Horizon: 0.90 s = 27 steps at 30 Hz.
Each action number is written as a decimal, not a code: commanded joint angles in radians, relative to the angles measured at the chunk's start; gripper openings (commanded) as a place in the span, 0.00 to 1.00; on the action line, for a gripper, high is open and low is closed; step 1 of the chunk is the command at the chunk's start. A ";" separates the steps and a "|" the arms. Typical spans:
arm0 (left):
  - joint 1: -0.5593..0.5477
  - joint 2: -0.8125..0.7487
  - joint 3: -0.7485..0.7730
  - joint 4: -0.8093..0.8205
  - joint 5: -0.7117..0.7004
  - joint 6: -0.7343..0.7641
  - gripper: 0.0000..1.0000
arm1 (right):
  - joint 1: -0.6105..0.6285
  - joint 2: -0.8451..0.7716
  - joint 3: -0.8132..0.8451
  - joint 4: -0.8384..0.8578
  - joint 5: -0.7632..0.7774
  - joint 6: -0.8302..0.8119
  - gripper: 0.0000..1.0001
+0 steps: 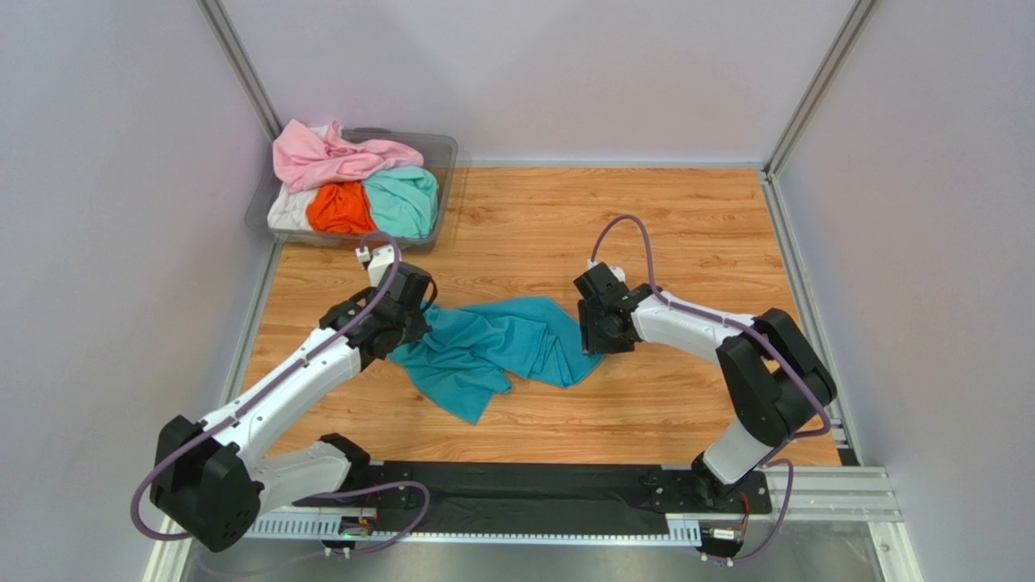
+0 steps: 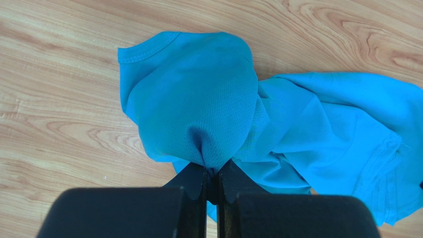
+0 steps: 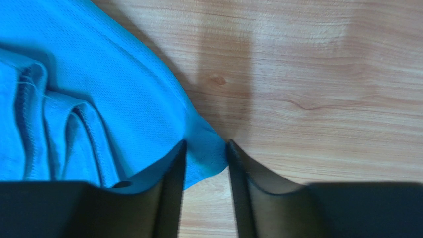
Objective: Fold and stack the t-shirts
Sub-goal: Flatten the tshirt out
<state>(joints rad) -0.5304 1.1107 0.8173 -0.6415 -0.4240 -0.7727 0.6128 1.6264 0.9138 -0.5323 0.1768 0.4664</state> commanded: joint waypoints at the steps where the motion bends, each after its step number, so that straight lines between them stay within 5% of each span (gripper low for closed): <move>1: 0.015 -0.017 -0.006 0.032 0.002 -0.008 0.00 | 0.005 0.015 0.022 0.048 0.030 0.017 0.35; 6: 0.029 -0.022 -0.006 0.039 0.004 -0.004 0.00 | 0.004 -0.011 0.022 0.052 0.030 0.000 0.05; 8: 0.030 -0.025 -0.003 0.043 0.004 0.000 0.00 | 0.005 -0.046 0.026 0.049 0.055 -0.003 0.01; 19: 0.033 -0.150 0.123 0.111 -0.038 0.067 0.00 | 0.004 -0.491 0.097 -0.044 0.413 -0.097 0.00; 27: 0.033 -0.469 0.163 0.170 0.002 0.124 0.00 | 0.002 -0.839 0.163 -0.078 0.478 -0.196 0.00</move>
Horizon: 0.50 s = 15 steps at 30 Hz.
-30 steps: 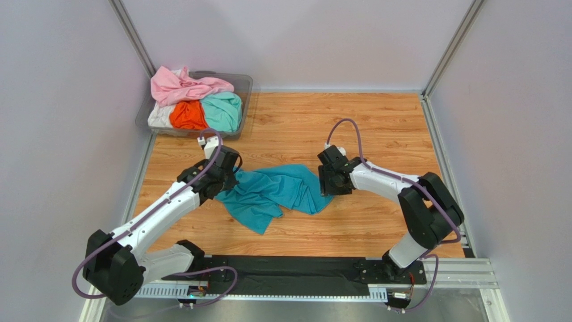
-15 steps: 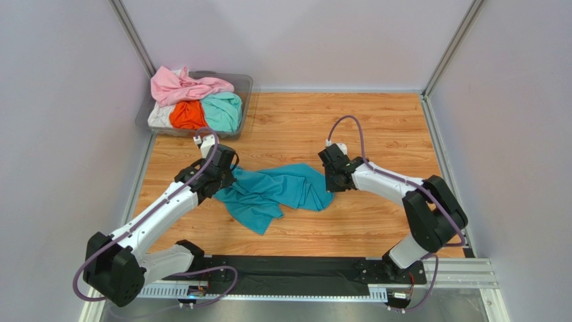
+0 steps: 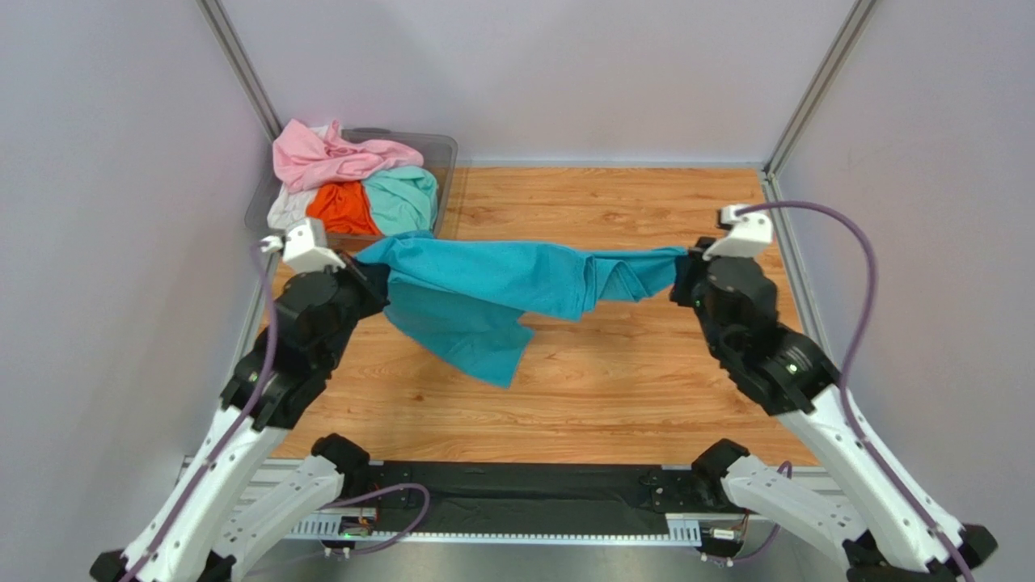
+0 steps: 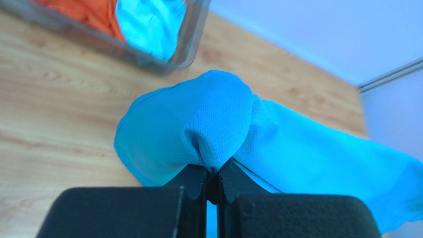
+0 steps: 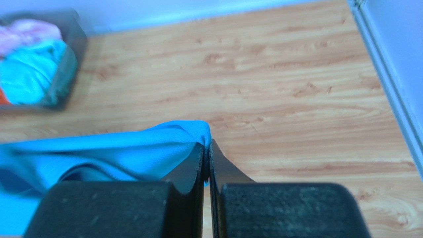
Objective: Fold and stack the t-shirts
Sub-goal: Flatten the tshirt out
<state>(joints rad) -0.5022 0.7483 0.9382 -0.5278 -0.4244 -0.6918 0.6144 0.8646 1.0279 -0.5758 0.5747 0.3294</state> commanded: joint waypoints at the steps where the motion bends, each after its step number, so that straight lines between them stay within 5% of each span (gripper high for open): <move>1: 0.005 -0.140 0.040 0.063 0.044 0.046 0.00 | 0.001 -0.135 0.070 -0.047 0.068 -0.059 0.00; 8: 0.005 -0.365 0.040 0.121 0.249 0.043 0.00 | -0.001 -0.361 0.144 -0.113 -0.119 -0.056 0.00; 15: 0.005 -0.432 0.088 0.112 0.366 0.006 0.00 | 0.001 -0.443 0.238 -0.191 -0.259 -0.020 0.00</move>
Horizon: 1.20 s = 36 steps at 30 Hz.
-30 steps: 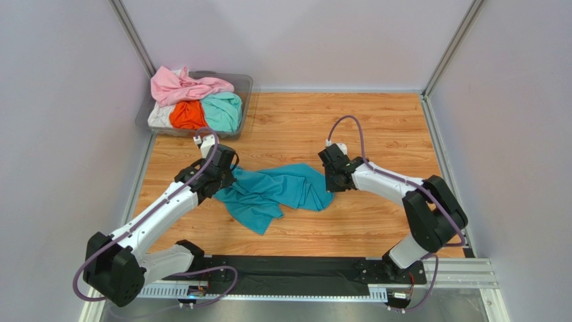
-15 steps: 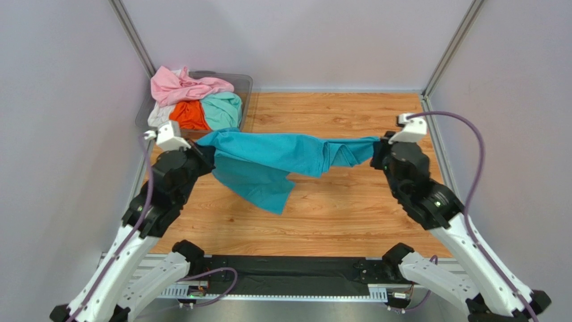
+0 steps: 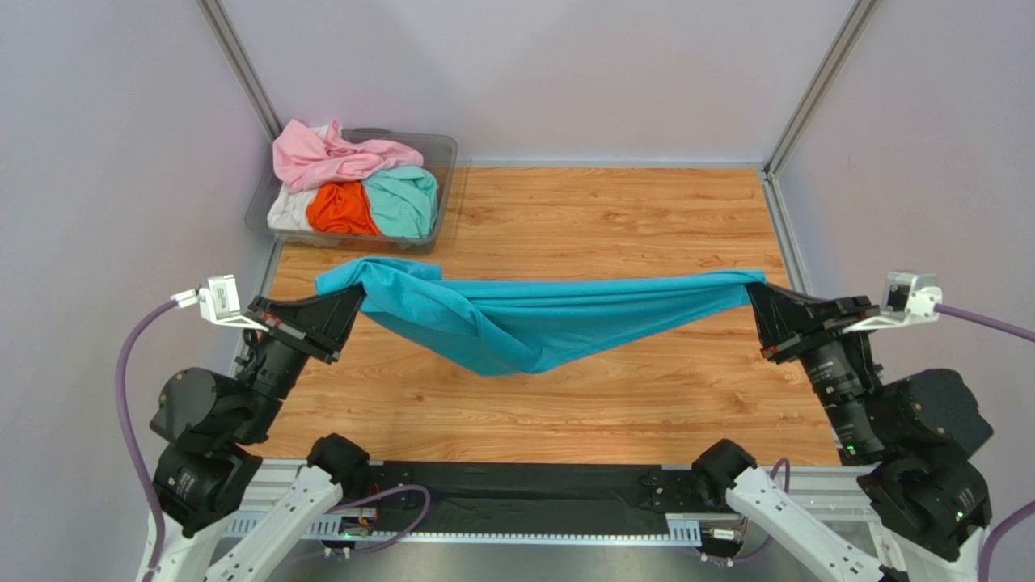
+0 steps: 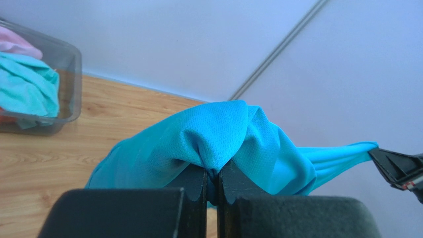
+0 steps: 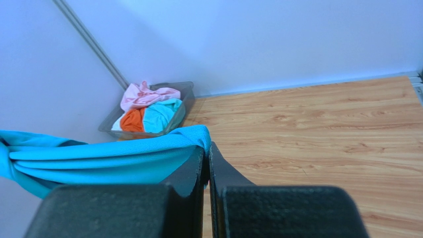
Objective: Fold and stack the t-shirts
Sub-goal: Flatten the tshirt out
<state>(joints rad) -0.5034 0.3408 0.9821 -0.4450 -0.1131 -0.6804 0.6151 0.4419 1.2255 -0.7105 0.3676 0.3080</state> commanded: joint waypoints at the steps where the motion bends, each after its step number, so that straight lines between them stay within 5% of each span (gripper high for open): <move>1: 0.006 -0.029 0.050 0.023 0.079 -0.008 0.00 | 0.000 -0.026 0.043 -0.061 -0.064 0.006 0.00; 9: 0.005 -0.054 0.024 -0.012 0.079 -0.056 0.00 | 0.000 -0.072 0.036 -0.130 -0.024 0.057 0.00; 17: 0.006 0.357 -0.011 -0.095 -0.022 -0.068 0.00 | -0.002 0.139 -0.162 -0.208 0.284 0.123 0.00; 18: 0.008 0.416 -0.014 -0.093 -0.033 -0.061 0.04 | -0.011 0.182 -0.185 -0.210 0.300 0.131 0.00; 19: 0.008 0.540 -0.010 -0.087 -0.054 -0.047 0.19 | -0.061 0.281 -0.204 -0.210 0.294 0.155 0.00; 21: 0.015 0.665 0.022 -0.083 -0.082 -0.022 0.27 | -0.160 0.390 -0.265 -0.172 0.211 0.149 0.01; 25: 0.032 0.968 0.134 -0.151 -0.120 0.009 0.99 | -0.481 0.680 -0.345 -0.008 -0.066 0.125 0.05; 28: 0.035 1.029 0.204 -0.233 -0.105 0.012 1.00 | -0.518 0.811 -0.311 0.008 -0.073 0.102 0.27; 29: 0.035 1.024 0.185 -0.233 -0.093 0.015 1.00 | -0.517 0.828 -0.299 -0.003 -0.084 0.094 0.55; 31: 0.035 0.982 0.150 -0.225 -0.059 0.008 1.00 | -0.517 0.840 -0.285 -0.007 -0.120 0.082 0.73; 32: 0.035 0.963 0.104 -0.224 -0.042 0.007 1.00 | -0.515 0.833 -0.287 -0.004 -0.156 0.077 0.91; 33: 0.035 0.942 0.078 -0.221 -0.024 0.001 1.00 | -0.512 0.821 -0.293 -0.004 -0.174 0.072 0.98; 36: 0.031 0.848 -0.038 -0.193 0.078 -0.028 1.00 | -0.482 0.747 -0.319 -0.007 -0.237 0.043 1.00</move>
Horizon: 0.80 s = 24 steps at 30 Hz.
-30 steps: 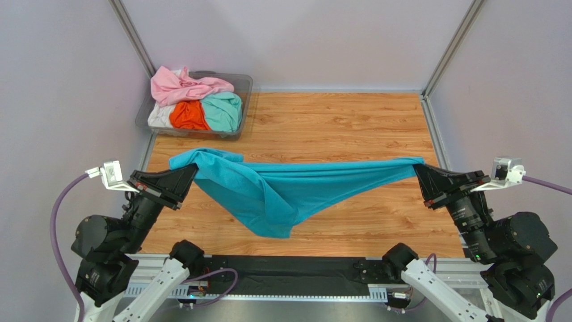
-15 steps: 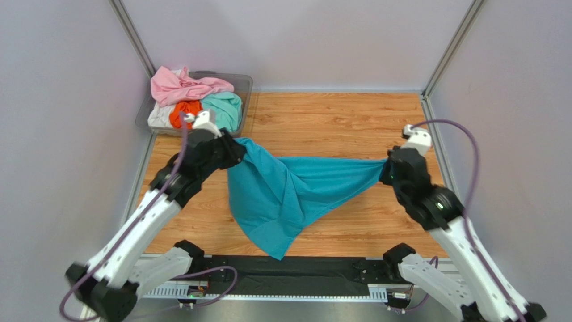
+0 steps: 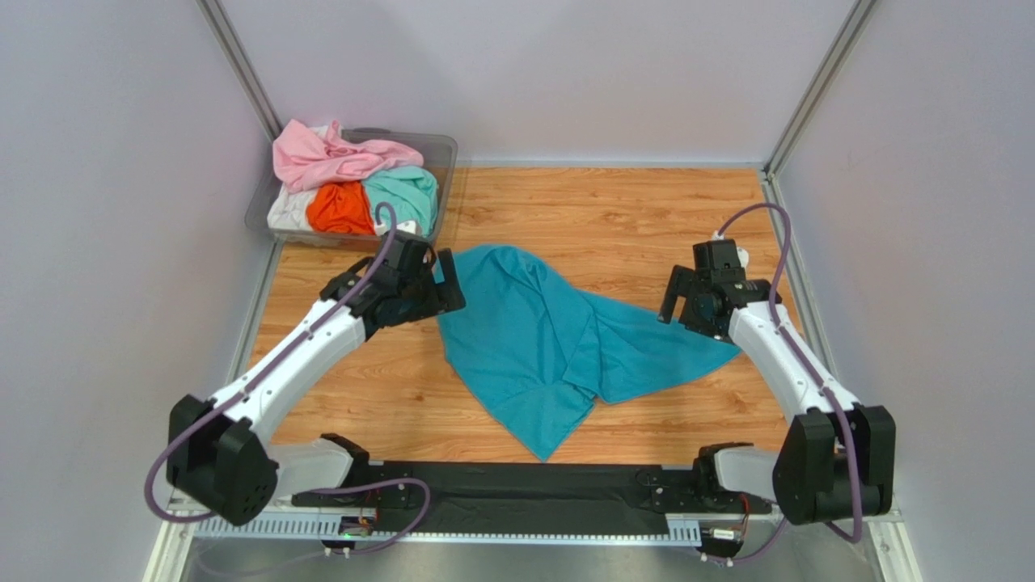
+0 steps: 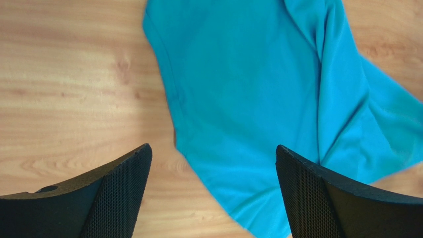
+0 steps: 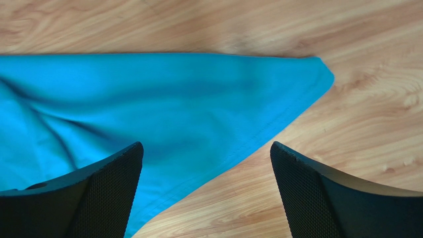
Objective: Fold and stack the t-shirts
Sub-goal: Flatten the tshirt out
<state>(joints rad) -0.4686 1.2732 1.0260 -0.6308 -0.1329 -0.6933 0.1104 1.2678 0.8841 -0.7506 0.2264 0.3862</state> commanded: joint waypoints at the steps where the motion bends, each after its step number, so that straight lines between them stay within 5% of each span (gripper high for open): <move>1: -0.008 -0.130 -0.113 0.003 0.127 -0.031 1.00 | 0.053 -0.122 0.009 0.033 -0.132 -0.049 1.00; 7: -0.067 -0.229 -0.256 0.069 0.240 -0.069 1.00 | 0.342 -0.219 -0.019 0.050 -0.199 -0.087 1.00; 13: -0.076 -0.209 -0.256 0.143 0.325 -0.081 1.00 | 0.578 -0.139 -0.036 0.132 -0.317 -0.110 0.96; 24: -0.108 -0.201 -0.399 0.252 0.377 -0.156 1.00 | 0.710 0.168 0.039 0.191 -0.195 -0.119 0.65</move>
<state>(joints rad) -0.5655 1.0691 0.6434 -0.4477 0.2031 -0.8120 0.8219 1.3891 0.8757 -0.5888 -0.0383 0.2924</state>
